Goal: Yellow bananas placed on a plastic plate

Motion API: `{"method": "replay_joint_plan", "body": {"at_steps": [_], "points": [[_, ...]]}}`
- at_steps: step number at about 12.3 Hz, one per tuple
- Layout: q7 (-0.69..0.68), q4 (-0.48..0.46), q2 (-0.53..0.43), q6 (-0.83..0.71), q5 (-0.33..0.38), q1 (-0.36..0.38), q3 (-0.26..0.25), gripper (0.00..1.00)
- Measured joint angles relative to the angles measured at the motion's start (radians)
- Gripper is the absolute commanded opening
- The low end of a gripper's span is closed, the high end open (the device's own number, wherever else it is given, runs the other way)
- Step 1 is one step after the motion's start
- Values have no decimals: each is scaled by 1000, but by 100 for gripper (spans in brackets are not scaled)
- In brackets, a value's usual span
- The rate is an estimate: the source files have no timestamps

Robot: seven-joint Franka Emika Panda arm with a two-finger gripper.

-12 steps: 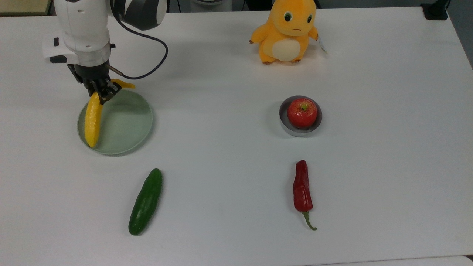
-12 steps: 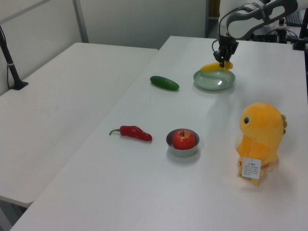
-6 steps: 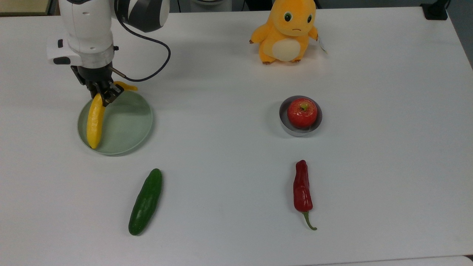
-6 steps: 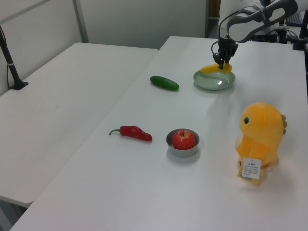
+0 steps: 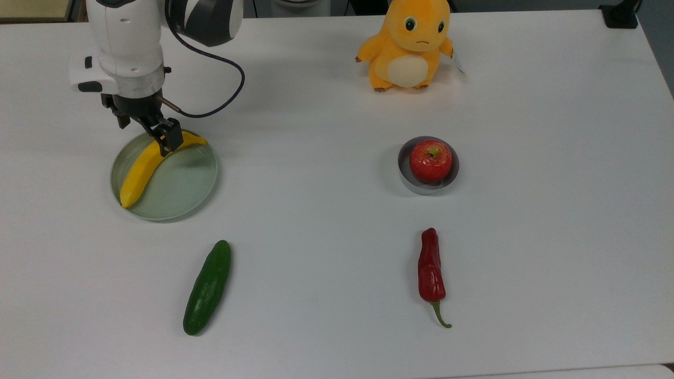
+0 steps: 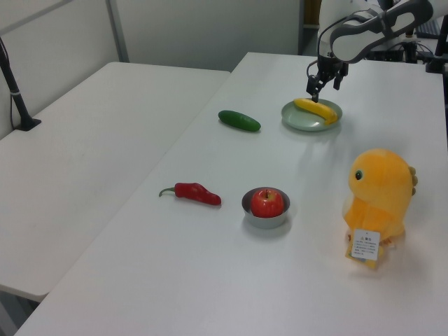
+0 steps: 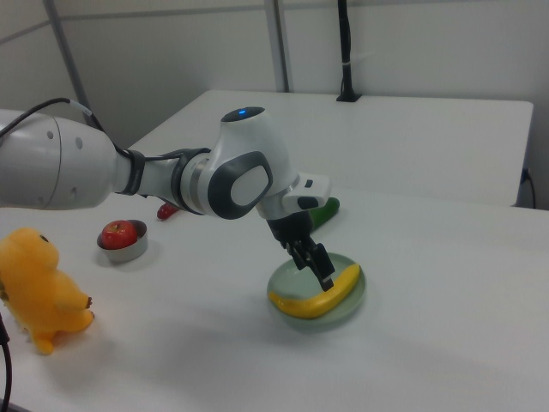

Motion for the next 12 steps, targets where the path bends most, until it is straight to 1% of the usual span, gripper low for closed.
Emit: {"method": "replay_joint_plan", "body": {"at_steps": [2, 4, 5, 7, 9, 12], "points": [[1, 5, -15, 0, 0, 0, 0, 100], [1, 22, -64, -17, 0, 3, 1, 100], [2, 39, -87, -59, 0, 5, 1, 100], [3, 101, -136, -197, 0, 10, 8, 100], [6, 186, -215, -388, 10, 11, 48, 100], [19, 261, -299, -597, 83, 13, 134, 100]]}}
